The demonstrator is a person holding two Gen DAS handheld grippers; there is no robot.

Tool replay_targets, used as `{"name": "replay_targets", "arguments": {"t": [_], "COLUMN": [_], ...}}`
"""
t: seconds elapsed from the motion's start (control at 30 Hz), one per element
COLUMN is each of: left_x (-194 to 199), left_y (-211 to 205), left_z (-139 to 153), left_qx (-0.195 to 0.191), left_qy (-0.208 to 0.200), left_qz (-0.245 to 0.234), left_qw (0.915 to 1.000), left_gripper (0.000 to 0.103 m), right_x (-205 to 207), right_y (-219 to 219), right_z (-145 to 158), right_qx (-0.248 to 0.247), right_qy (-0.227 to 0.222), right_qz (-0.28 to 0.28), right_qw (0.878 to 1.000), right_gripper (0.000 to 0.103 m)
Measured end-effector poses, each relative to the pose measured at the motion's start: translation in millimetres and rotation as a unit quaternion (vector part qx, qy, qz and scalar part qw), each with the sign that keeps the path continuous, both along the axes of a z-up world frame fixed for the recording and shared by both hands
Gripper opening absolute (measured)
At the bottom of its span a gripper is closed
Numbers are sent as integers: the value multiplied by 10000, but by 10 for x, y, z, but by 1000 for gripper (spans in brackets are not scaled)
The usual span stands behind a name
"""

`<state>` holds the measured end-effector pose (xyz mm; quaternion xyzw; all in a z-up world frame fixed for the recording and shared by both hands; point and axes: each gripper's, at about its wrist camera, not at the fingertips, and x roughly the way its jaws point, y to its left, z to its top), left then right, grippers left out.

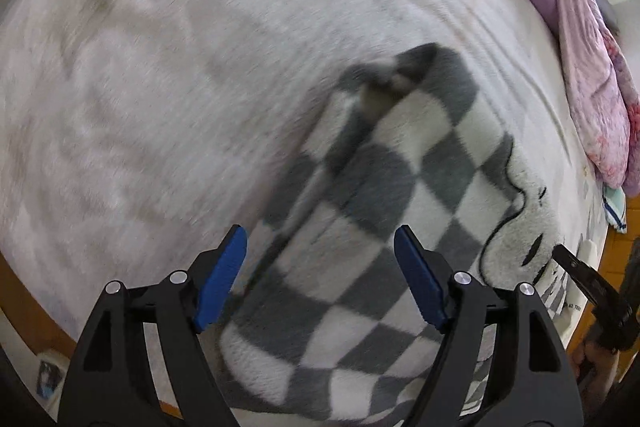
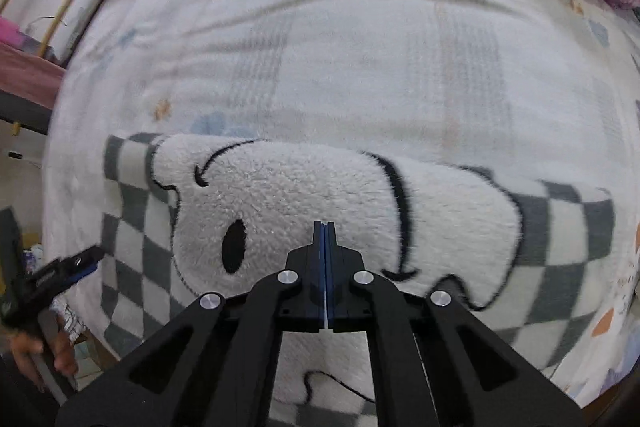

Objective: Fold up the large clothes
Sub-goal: 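Smooth the folded cardigan with the left tool while the right tool presses the patch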

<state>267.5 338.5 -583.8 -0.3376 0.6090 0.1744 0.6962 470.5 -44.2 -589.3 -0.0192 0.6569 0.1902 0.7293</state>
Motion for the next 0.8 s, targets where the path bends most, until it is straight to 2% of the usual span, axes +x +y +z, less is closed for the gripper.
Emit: {"name": "replay_targets", "arguments": {"t": [0.13, 0.23, 0.37, 0.47, 0.53, 0.6, 0.7, 0.8], "left_x": [-131, -222, -294, -340, -344, -330, -359, -342], "left_y": [18, 29, 6, -24, -42, -78, -97, -99], "left_z": [-103, -212, -292, -278, -270, -303, -327, -392], "left_qx": [-54, -246, -481, -537, -531, -570, -644, -737], "left_qy": [146, 247, 304, 290, 301, 331, 367, 422], "left_qz": [-48, -14, -27, -127, -252, -347, -457, -549], "left_qw": [9999, 9994, 9984, 9981, 9978, 9972, 9962, 9949], "left_gripper": [77, 79, 79, 80, 80, 80, 81, 81], "right_x": [52, 131, 114, -3, -196, -495, -690, -632], "right_y": [19, -16, -80, -147, -217, -274, -321, -307], "right_z": [-201, -355, -306, -184, -159, -282, -375, -493], "right_qx": [-118, -23, 15, -38, -13, -12, -118, -190], "right_qy": [144, 231, 301, 436, 719, 1075, 861, 819], "right_qz": [-63, -178, -317, -429, -530, -566, -602, -729], "right_qw": [9998, 9996, 9990, 9981, 9960, 9926, 9944, 9938], "right_gripper": [0, 0, 0, 0, 0, 1, 0, 0]}}
